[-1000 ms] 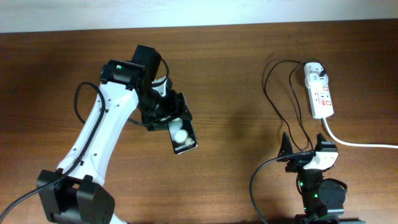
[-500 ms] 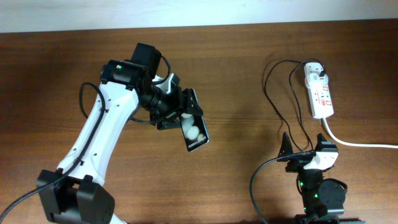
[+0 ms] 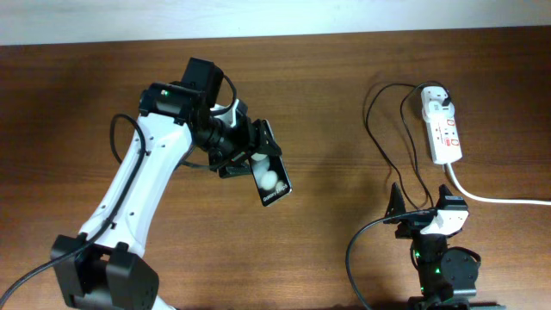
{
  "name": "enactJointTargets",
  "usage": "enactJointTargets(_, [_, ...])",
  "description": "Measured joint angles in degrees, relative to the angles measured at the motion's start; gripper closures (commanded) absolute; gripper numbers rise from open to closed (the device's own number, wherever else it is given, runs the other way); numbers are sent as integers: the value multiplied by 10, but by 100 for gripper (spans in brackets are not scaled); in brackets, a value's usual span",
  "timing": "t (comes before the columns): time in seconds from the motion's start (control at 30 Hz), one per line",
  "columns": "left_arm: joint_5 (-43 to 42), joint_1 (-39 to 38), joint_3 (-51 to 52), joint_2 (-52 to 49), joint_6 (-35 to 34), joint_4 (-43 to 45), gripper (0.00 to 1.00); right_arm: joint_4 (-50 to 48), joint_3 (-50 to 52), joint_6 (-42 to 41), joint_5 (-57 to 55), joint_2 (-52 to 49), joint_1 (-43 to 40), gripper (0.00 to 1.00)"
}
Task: Plug charger to phone and switch on socket
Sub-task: 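Rotate the held phone so its bottom port faces right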
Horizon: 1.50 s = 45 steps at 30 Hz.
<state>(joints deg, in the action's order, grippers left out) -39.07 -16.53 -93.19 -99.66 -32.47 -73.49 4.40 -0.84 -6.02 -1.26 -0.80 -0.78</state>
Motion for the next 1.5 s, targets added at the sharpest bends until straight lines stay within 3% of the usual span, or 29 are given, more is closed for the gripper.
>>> enactJointTargets(0.4, [2, 40, 1, 0, -8, 51, 36, 0, 0, 0, 0, 0, 0, 1])
enactJointTargets(1.3, [5, 43, 1, 0, -10, 52, 35, 0, 0, 0, 0, 0, 0, 1])
enactJointTargets(1.5, [42, 43, 1, 0, -22, 52, 34, 0, 0, 0, 0, 0, 0, 1])
